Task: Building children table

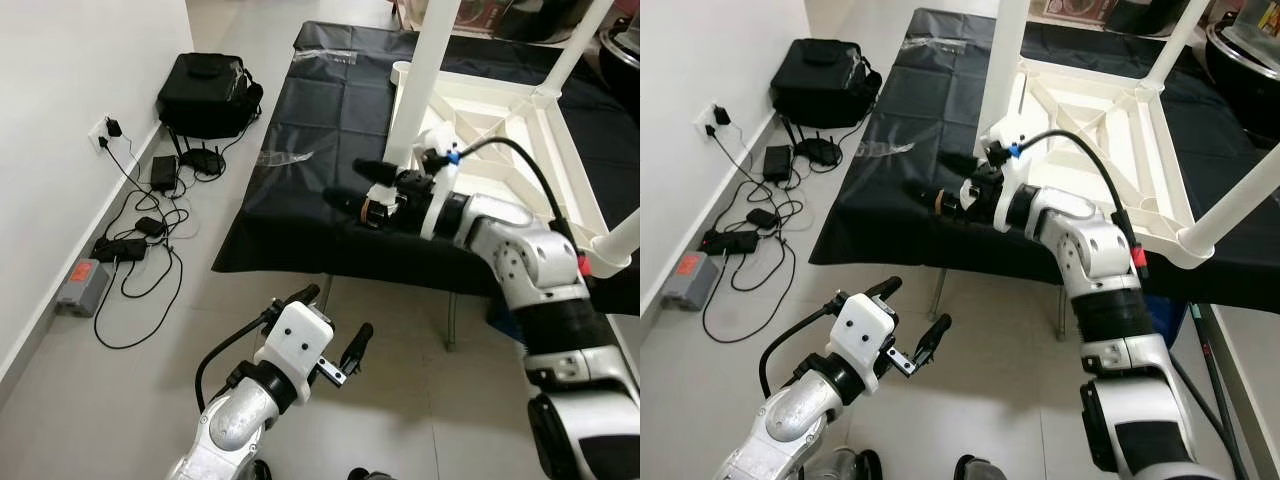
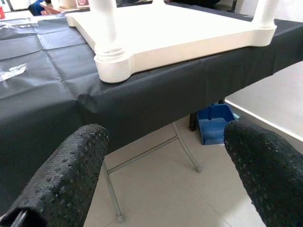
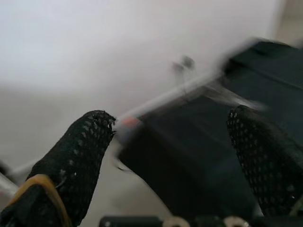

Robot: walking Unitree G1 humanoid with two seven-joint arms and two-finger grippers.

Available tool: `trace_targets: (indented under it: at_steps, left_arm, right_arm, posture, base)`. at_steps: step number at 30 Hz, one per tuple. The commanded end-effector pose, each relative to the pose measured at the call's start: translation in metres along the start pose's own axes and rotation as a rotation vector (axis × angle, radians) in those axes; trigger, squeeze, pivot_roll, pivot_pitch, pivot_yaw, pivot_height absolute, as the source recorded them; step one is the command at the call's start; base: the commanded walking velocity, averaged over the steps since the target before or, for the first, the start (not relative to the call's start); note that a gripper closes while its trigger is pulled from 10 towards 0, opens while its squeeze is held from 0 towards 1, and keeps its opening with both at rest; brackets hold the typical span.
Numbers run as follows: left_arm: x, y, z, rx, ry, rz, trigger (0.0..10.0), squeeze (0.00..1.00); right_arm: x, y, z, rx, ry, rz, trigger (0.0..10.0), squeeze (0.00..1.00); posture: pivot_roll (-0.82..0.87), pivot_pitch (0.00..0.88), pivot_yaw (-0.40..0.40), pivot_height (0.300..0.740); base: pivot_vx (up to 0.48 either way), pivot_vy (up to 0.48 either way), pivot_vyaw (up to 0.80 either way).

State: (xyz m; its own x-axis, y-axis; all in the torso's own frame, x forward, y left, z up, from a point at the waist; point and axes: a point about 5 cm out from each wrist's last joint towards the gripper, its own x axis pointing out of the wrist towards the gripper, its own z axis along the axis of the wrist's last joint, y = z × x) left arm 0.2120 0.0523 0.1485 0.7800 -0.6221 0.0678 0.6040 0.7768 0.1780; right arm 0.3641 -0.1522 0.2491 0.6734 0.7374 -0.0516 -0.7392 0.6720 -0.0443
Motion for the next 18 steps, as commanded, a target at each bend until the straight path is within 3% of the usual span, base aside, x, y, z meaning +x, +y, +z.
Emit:
trace_targets:
  at_steps: [1, 5, 6, 8, 9, 12, 13, 15, 17, 18]
  left_arm:
    - [-0.001, -0.004, -0.004, -0.009, 0.018, -0.018, 10.0, 0.00]
    - [-0.001, -0.004, -0.004, -0.010, 0.017, -0.019, 10.0, 0.00]
    - [-0.001, -0.004, -0.004, -0.010, 0.016, -0.018, 10.0, 0.00]
    - [-0.001, -0.004, -0.004, -0.010, 0.016, -0.018, 10.0, 0.00]
    - [-0.001, -0.004, -0.004, -0.010, 0.016, -0.016, 10.0, 0.00]
    - [-0.002, -0.004, -0.004, -0.010, 0.016, -0.016, 10.0, 0.00]
    - [-0.002, -0.003, -0.004, -0.011, 0.017, -0.017, 10.0, 0.00]
    - [-0.002, -0.003, -0.004, -0.011, 0.017, -0.017, 10.0, 0.00]
    - [-0.002, -0.003, -0.004, -0.011, 0.017, -0.018, 10.0, 0.00]
    - [-0.002, -0.003, -0.003, -0.011, 0.016, -0.018, 10.0, 0.00]
  right_arm:
    - [-0.008, -0.014, -0.006, -0.032, 0.098, -0.072, 10.0, 0.00]
    - [-0.015, -0.023, -0.008, -0.054, 0.155, -0.108, 10.0, 0.00]
    - [-0.029, -0.034, -0.007, -0.075, 0.198, -0.133, 10.0, 0.00]
    - [-0.029, -0.034, -0.007, -0.075, 0.198, -0.133, 10.0, 0.00]
    - [-0.043, -0.041, -0.008, -0.107, 0.248, -0.146, 10.0, 0.00]
    - [-0.052, -0.050, -0.010, -0.119, 0.279, -0.202, 10.0, 0.00]
    - [-0.056, -0.059, -0.008, -0.107, 0.254, -0.293, 10.0, 0.00]
    - [-0.056, -0.059, -0.008, -0.107, 0.254, -0.293, 10.0, 0.00]
    - [-0.054, -0.065, -0.003, -0.093, 0.190, -0.366, 10.0, 0.00]
    - [-0.048, -0.066, 0.004, -0.041, 0.090, -0.394, 10.0, 0.00]
  posture:
    - [0.14, 0.121, -0.085, 0.740]
    - [0.14, 0.124, -0.086, 0.740]
    - [0.14, 0.128, -0.092, 0.740]
    - [0.14, 0.128, -0.092, 0.740]
    - [0.14, 0.131, -0.086, 0.740]
    - [0.13, 0.132, -0.086, 0.740]
    - [0.13, 0.136, -0.082, 0.740]
    - [0.13, 0.136, -0.082, 0.740]
    - [0.13, 0.135, -0.083, 0.740]
    - [0.14, 0.142, -0.078, 0.740]
  base:
    - [0.000, 0.000, 0.00]
    - [0.000, 0.000, 0.00]
    - [0.000, 0.000, 0.00]
    - [0.000, 0.000, 0.00]
    - [0.000, 0.000, 0.00]
    - [0.000, 0.000, 0.00]
    - [0.000, 0.000, 0.00]
    - [0.000, 0.000, 0.00]
    - [0.000, 0.000, 0.00]
    - [0.000, 0.000, 0.00]
